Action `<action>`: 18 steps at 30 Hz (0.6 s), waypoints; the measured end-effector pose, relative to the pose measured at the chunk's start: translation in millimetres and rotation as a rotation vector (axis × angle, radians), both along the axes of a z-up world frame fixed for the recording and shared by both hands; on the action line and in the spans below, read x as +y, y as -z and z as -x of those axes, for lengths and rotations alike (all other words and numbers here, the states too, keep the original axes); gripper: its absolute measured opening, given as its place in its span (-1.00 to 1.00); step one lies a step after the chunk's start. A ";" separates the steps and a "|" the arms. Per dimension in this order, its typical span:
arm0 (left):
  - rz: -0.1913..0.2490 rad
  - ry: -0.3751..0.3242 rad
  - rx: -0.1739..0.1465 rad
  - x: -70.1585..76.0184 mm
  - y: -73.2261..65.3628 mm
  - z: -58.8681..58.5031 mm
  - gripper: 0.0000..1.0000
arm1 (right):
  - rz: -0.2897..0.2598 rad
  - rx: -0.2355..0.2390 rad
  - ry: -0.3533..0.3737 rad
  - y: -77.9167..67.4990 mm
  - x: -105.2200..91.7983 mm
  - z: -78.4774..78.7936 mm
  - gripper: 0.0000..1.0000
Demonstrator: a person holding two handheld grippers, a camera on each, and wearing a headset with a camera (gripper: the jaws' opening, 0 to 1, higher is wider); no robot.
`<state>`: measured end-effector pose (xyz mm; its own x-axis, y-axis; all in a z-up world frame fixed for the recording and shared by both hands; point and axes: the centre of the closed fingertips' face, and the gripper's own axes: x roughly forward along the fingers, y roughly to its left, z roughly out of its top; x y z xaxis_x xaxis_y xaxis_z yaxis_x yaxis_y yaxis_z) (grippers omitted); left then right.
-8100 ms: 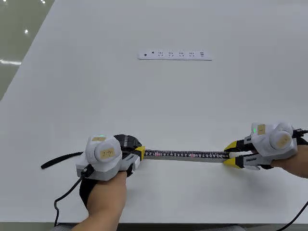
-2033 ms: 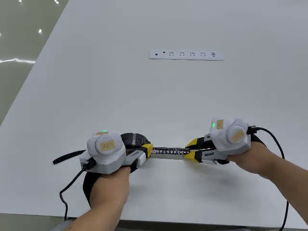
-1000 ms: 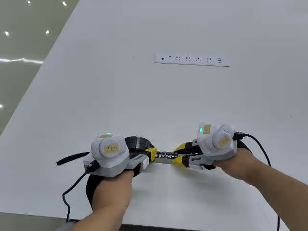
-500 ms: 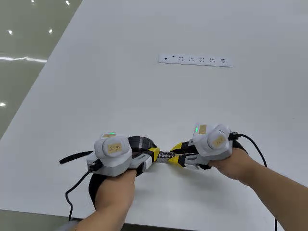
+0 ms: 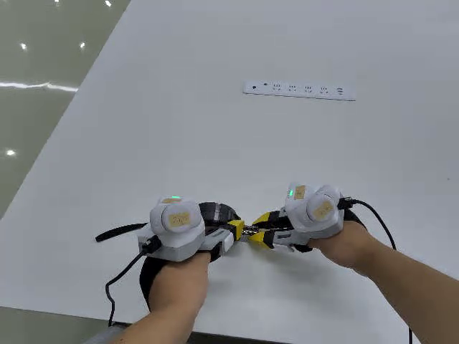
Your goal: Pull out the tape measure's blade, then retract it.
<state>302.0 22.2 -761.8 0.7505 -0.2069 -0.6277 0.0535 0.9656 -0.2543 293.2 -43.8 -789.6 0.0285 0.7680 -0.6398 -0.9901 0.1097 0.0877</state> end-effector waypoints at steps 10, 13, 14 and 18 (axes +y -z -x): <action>0.001 0.000 0.001 0.7 -0.1 0.3 0.15 | 0.003 -0.006 -0.016 0.3 12.0 1.0 -0.79; 0.002 0.000 0.003 0.9 -0.2 0.4 0.15 | 0.003 -0.006 -0.023 0.4 14.6 1.3 -0.79; 0.002 0.000 0.002 0.8 -0.3 0.5 0.15 | 0.004 -0.007 -0.024 0.4 15.3 1.2 -0.79; 0.002 0.000 0.002 0.4 -0.2 0.2 0.15 | 0.005 -0.005 -0.029 0.6 16.0 0.9 -0.79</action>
